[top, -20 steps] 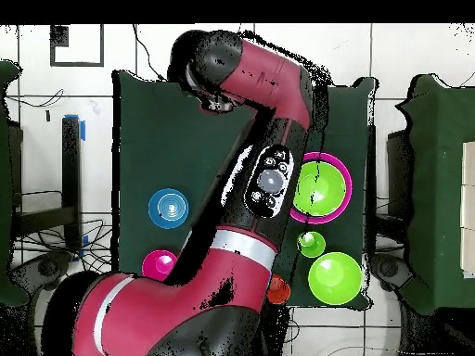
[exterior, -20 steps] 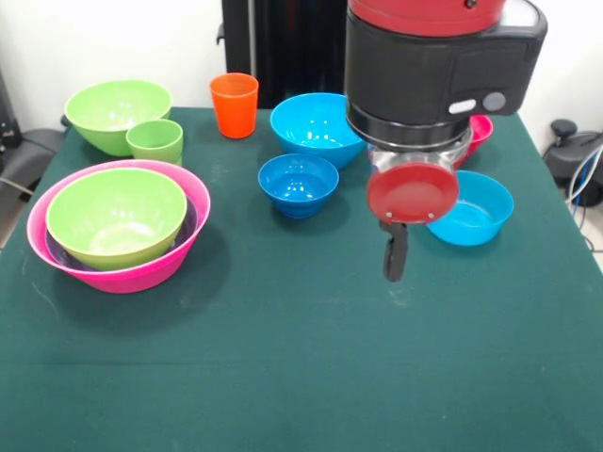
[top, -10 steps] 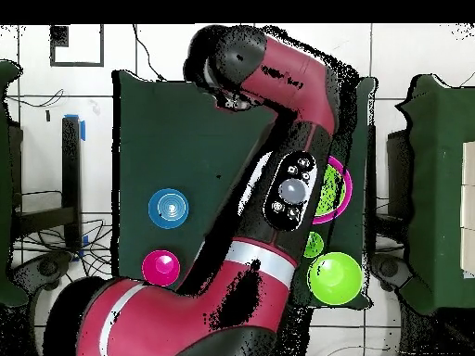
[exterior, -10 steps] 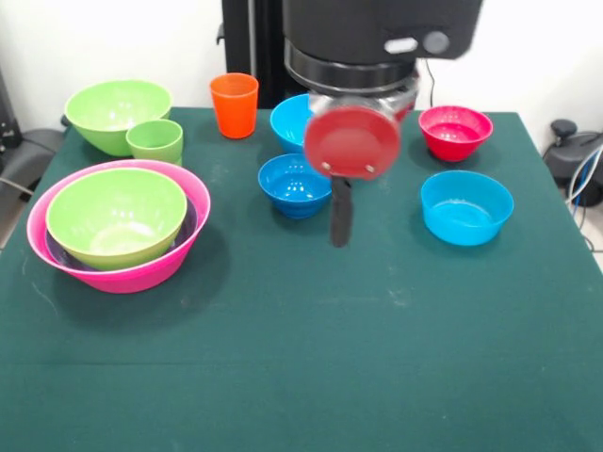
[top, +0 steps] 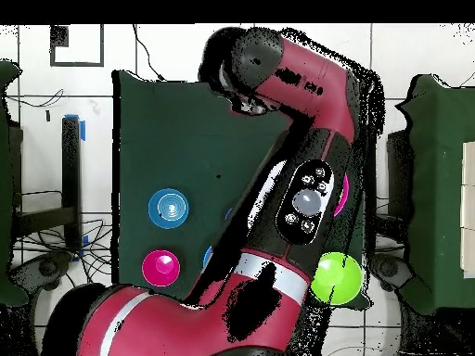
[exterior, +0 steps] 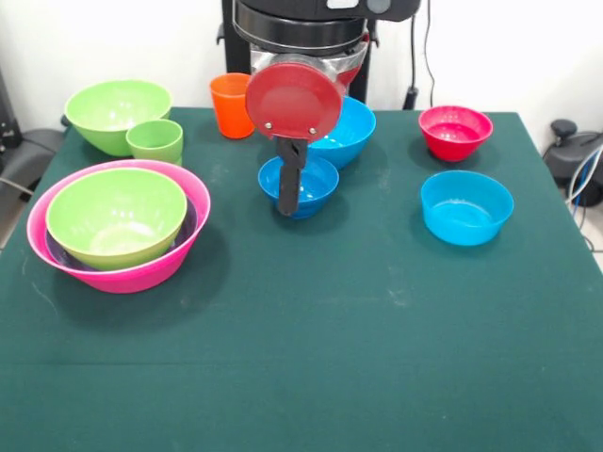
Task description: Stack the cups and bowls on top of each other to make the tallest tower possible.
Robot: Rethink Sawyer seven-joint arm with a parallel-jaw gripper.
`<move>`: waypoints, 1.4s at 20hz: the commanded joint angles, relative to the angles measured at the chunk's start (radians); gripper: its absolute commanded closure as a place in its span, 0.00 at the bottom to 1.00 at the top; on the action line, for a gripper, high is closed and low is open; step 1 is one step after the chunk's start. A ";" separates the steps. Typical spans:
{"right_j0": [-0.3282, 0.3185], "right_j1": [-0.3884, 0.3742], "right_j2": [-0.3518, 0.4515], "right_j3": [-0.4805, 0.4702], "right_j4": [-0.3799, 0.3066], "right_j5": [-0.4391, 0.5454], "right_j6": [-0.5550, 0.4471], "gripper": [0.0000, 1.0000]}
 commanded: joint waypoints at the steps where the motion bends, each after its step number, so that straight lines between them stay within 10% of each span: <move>1: 0.001 0.038 0.070 0.096 -0.082 0.016 0.002 0.00; 28: 0.094 0.244 -0.041 -0.210 0.139 0.188 0.529 0.00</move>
